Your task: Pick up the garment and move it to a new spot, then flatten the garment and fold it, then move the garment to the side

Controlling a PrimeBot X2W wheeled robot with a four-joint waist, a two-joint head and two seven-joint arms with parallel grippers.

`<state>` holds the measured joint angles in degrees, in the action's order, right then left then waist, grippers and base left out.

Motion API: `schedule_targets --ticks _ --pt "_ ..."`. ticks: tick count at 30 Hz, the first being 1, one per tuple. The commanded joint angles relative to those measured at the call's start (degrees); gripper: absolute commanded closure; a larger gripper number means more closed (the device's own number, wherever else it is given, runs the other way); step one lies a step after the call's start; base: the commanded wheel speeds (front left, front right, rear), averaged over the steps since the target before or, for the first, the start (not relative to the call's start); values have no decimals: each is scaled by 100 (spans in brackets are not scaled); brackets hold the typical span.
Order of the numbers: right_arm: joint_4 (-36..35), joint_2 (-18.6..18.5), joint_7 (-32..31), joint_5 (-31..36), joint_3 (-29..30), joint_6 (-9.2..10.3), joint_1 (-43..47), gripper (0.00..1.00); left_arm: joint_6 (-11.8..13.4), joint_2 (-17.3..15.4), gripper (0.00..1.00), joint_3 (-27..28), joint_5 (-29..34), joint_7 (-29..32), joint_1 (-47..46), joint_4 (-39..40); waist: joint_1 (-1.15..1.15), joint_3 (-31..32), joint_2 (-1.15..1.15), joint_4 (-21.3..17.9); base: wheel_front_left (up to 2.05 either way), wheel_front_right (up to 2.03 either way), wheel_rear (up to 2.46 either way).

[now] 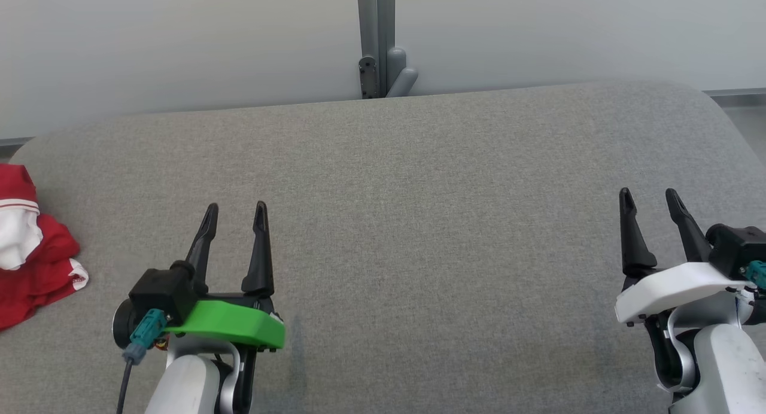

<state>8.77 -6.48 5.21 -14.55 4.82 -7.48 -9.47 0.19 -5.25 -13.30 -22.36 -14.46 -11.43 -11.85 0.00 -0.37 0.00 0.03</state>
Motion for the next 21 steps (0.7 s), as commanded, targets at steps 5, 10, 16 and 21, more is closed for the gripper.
schedule_targets --ticks 5,10,16,21 --pt "31 6 198 420 -89 -1 48 0 90 -74 0 30 377 -29 43 -195 0 7 0 3 0 0 0" --pt "130 54 318 593 -137 -1 79 0 100 -54 0 77 523 -34 36 -454 0 11 0 8 0 0 0" --pt "270 92 433 606 -171 -1 89 0 110 -25 0 102 671 -31 -9 -644 0 14 0 15 0 0 0" --pt "409 136 540 589 -186 -2 83 0 126 5 0 140 768 0 -31 -781 0 24 0 20 0 0 0"
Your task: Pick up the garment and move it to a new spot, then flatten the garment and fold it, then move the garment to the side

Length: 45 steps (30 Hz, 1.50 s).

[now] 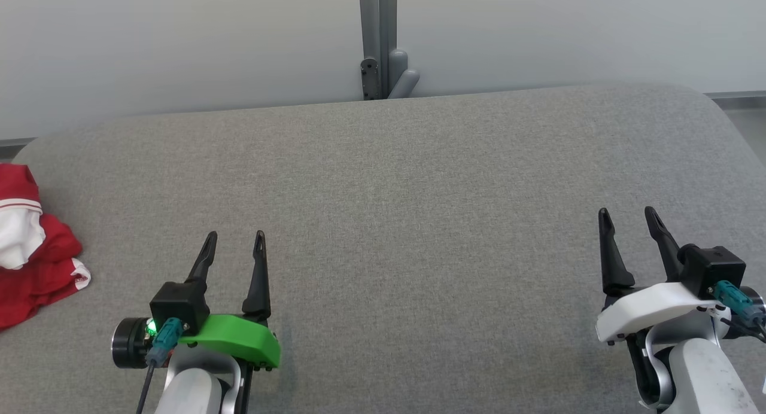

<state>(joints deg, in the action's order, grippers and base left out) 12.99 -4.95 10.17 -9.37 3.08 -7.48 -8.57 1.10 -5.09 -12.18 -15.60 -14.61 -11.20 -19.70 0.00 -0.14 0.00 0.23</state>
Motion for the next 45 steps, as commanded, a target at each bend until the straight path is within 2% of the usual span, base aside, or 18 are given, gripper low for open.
schedule_targets --ticks 1,25,45 --pt "6 -12 67 79 -20 -2 -10 0 43 -10 0 30 121 17 -61 -13 0 4 0 2 0 0 0" --pt "377 72 529 248 -246 -2 -53 0 68 -46 0 40 807 112 -146 -222 0 2 0 -25 0 0 0" --pt "436 71 523 27 -184 -2 -79 0 103 -40 0 -8 576 73 -201 -224 0 -52 0 37 0 0 0"
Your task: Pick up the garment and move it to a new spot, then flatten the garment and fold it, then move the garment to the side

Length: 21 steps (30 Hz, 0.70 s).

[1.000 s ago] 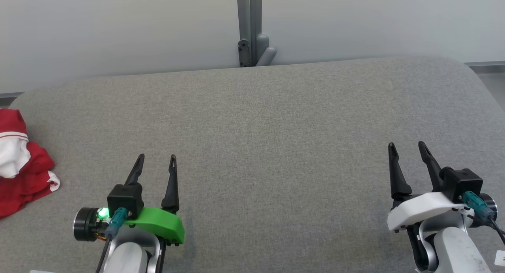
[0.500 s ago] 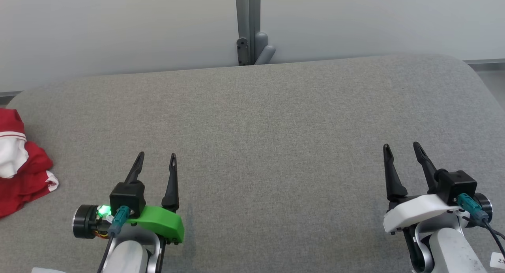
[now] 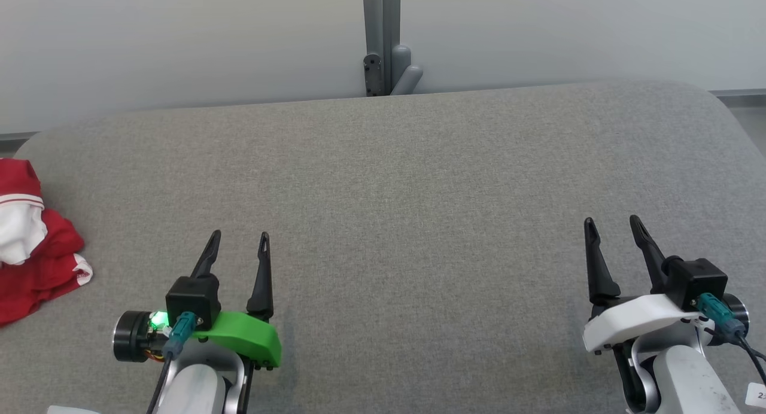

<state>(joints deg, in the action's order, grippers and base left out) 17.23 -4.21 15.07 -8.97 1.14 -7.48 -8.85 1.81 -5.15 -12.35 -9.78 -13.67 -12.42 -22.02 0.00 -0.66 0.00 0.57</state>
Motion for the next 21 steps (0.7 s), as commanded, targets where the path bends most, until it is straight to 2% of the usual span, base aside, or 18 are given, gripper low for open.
schedule_targets --ticks 1,7,13,21 --pt "9 -3 33 -9 20 -2 -53 0 32 -32 0 5 -8 -21 -83 9 0 -1 0 21 0 0 0" --pt "-154 -9 32 -24 -54 -2 -36 0 51 -15 0 4 -97 -42 -127 -23 0 -12 0 385 0 0 0" --pt "-295 -24 28 -23 -155 -2 6 0 106 -35 0 41 -181 -58 -148 -33 0 2 0 1138 0 0 0" --pt "-359 2 25 -41 -308 -2 -8 0 192 -97 0 190 -299 -105 -66 5 0 38 0 1941 0 0 0"
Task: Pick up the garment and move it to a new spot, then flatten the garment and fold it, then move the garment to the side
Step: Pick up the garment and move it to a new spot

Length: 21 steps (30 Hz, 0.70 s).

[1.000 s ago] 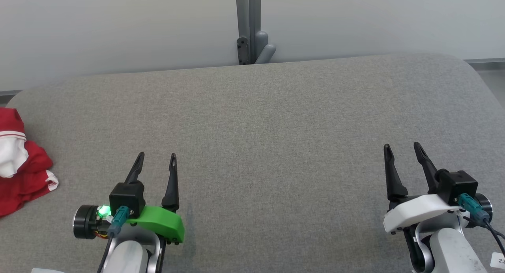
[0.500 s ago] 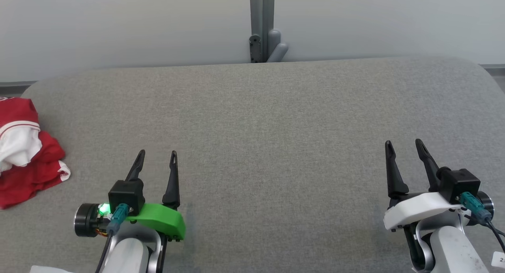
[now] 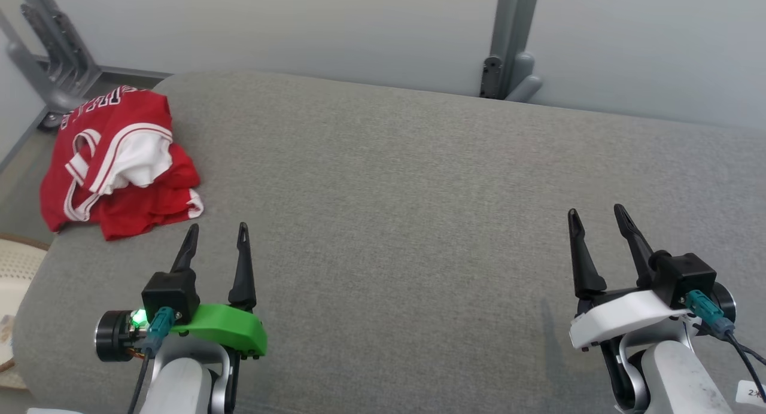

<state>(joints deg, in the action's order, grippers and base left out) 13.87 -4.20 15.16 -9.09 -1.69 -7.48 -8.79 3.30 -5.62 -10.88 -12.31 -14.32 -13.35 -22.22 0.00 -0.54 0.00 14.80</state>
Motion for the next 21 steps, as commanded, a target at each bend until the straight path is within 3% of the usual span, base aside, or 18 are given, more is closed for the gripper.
schedule_targets --ticks 1,10,21 --pt "-26 6 17 -28 -45 -1 -21 0 45 -49 0 56 -67 -44 37 36 0 31 0 600 0 0 0" --pt "-52 40 17 -63 -211 -1 -83 0 108 -79 0 113 -123 -57 118 118 0 29 0 1098 0 0 0" --pt "4 52 17 -83 -238 -1 -102 0 133 -106 0 111 -167 -69 135 144 0 11 0 1210 0 0 0"
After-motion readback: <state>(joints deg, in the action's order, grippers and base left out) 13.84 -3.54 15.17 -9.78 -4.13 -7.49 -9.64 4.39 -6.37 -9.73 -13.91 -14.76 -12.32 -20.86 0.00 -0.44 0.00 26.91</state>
